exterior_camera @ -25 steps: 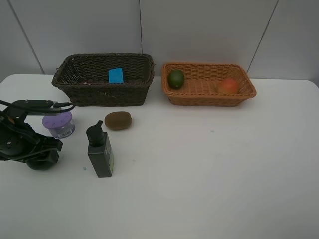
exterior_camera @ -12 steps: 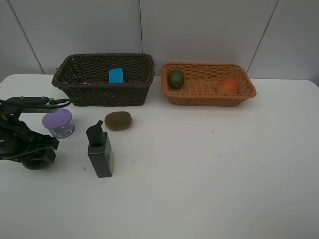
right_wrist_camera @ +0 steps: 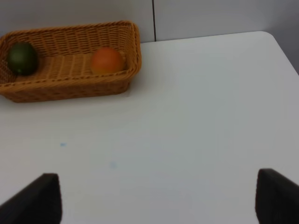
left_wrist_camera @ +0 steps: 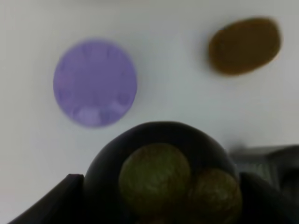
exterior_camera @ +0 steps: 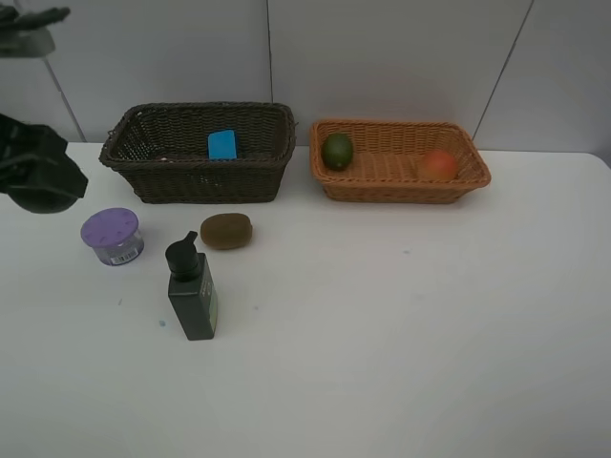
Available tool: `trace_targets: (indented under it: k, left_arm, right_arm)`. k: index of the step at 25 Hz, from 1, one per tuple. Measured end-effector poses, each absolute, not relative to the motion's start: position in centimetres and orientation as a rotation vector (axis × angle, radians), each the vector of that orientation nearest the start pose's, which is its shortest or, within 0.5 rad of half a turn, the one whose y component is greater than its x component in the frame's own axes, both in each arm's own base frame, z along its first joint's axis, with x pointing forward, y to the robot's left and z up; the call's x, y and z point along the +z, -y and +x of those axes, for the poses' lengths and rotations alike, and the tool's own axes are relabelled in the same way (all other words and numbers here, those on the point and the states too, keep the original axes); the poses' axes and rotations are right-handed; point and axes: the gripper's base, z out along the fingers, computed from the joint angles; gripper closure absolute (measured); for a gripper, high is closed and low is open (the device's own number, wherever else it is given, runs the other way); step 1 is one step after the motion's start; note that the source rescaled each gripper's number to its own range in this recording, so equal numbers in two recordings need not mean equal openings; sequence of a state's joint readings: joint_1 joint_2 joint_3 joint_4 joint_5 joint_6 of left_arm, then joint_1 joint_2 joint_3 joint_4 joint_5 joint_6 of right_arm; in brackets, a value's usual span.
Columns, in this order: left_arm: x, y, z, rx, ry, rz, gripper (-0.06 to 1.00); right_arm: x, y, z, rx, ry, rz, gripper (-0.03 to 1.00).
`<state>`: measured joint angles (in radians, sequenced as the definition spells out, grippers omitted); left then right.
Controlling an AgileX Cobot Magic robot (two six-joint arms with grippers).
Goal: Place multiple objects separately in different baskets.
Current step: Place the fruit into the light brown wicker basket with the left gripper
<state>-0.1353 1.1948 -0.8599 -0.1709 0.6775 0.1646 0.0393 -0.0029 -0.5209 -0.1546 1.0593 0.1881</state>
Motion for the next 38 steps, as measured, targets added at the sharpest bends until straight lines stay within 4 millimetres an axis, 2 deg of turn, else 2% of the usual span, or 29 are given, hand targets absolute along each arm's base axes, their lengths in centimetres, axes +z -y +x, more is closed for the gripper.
trace_targets:
  k: [4, 6, 9, 16, 22, 25, 29, 35, 38]
  left_arm:
    - [32.9, 6.6, 25.6, -0.178, -2.273, 0.402, 0.26]
    - [33.8, 8.0, 27.5, -0.178, -2.197, 0.458, 0.26]
    - [33.7, 10.4, 30.9, -0.166, -2.128, 0.534, 0.26]
    - [30.8, 17.6, 39.0, -0.146, -1.994, 0.725, 0.26]
    - [27.5, 23.8, 43.8, -0.164, -1.911, 0.823, 0.26]
    - [26.1, 26.3, 45.4, -0.185, -1.845, 0.807, 0.26]
    - [23.5, 28.4, 46.9, -0.228, -1.808, 0.760, 0.26]
    - [19.0, 30.9, 46.9, -0.327, -1.882, 0.712, 0.26]
    - [16.9, 31.6, 46.8, -0.352, -1.923, 0.701, 0.26]
  right_arm:
    - [28.4, 1.3, -0.8, -0.039, -2.004, 0.159, -0.03]
    - [28.4, 1.3, -0.8, -0.039, -2.004, 0.159, -0.03]
    - [28.4, 1.3, -0.8, -0.039, -2.004, 0.159, -0.03]
    - [28.4, 1.3, -0.8, -0.039, -2.004, 0.159, -0.03]
    - [28.4, 1.3, -0.8, -0.039, -2.004, 0.159, -0.03]
    - [28.4, 1.3, -0.8, -0.039, -2.004, 0.159, -0.03]
    - [28.4, 1.3, -0.8, -0.039, -2.004, 0.159, -0.03]
    - [28.4, 1.3, -0.8, -0.039, -2.004, 0.159, -0.03]
    - [28.4, 1.3, -0.8, -0.039, -2.004, 0.159, -0.03]
